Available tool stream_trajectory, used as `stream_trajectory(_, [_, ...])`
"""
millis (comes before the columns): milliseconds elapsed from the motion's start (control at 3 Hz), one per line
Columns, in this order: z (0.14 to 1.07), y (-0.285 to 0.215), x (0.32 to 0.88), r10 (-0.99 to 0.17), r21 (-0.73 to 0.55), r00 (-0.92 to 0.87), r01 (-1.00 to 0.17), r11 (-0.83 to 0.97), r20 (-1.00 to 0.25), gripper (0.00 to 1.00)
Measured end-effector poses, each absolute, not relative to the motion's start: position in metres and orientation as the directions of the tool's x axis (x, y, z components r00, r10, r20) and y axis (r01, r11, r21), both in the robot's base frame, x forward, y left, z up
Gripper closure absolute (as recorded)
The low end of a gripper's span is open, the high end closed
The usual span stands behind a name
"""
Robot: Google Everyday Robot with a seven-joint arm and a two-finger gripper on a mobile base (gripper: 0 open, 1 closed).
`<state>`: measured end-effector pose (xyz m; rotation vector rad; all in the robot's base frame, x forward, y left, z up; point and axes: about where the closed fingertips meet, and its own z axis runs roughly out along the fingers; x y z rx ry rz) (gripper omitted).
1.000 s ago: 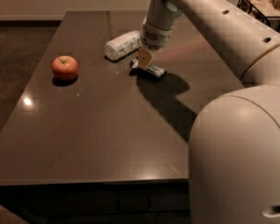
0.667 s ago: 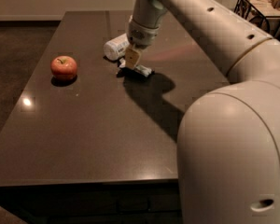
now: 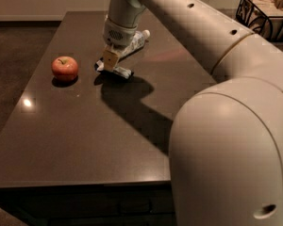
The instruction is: Move rxbar blueberry near apple
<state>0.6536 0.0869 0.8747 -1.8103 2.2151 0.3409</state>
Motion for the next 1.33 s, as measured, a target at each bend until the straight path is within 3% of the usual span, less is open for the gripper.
stream_trajectory(333, [0.868, 0.105, 0.649, -0.929, 0.018, -0.156, -0.987, 0.159, -0.335, 0.82])
stream_trajectory(1333, [0.845, 0.115, 0.653, -0.941, 0.028, -0.127, -0.992, 0.124, -0.315, 0.13])
